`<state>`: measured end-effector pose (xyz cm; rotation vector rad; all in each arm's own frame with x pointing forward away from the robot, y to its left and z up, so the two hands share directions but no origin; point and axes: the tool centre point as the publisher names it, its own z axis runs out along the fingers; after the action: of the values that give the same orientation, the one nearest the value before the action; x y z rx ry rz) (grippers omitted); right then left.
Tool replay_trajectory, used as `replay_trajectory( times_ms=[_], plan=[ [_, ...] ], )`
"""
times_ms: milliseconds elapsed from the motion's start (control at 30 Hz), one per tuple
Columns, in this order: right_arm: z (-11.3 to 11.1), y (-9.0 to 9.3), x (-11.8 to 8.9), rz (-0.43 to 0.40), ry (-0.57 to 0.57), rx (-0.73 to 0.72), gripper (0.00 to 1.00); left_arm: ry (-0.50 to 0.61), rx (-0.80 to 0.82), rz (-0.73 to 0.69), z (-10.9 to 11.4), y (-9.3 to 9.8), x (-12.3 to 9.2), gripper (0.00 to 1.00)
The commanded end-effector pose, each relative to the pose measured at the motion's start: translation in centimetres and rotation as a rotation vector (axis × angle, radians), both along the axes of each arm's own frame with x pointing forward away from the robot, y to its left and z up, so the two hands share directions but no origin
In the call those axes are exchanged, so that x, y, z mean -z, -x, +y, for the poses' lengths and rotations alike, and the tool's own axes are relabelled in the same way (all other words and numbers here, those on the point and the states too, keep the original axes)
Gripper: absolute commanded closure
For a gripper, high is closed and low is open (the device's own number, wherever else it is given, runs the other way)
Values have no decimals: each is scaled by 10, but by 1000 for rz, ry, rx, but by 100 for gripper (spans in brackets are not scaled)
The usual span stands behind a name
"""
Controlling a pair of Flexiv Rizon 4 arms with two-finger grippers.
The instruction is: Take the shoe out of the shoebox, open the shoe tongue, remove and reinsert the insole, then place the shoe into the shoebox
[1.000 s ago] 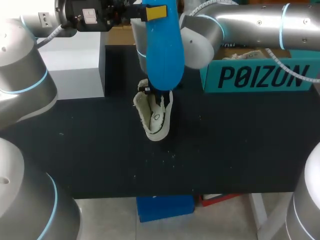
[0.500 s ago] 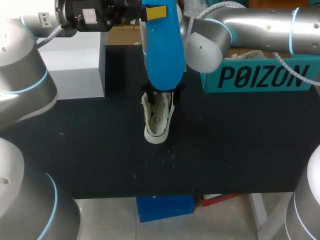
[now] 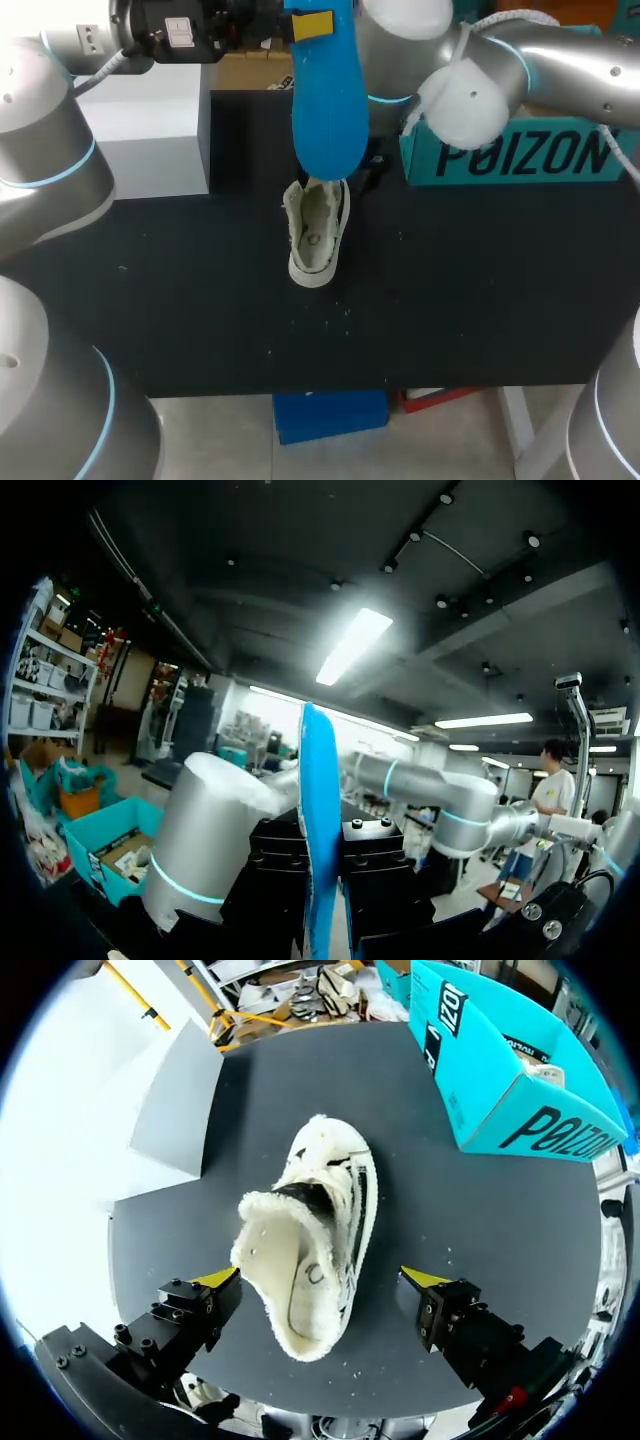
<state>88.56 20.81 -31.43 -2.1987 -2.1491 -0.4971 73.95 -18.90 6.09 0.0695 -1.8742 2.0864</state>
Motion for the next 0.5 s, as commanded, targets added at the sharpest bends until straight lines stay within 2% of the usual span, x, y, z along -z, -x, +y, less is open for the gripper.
replay_trajectory(
  times_ms=[33, 500],
  plan=[
    [-9, 3, -9, 10, -247, -135, 0, 3, -5, -1, -2, 0, 1, 100],
    [-9, 3, -9, 10, -247, -135, 0, 3, -5, -1, -2, 0, 1, 100]
  ],
)
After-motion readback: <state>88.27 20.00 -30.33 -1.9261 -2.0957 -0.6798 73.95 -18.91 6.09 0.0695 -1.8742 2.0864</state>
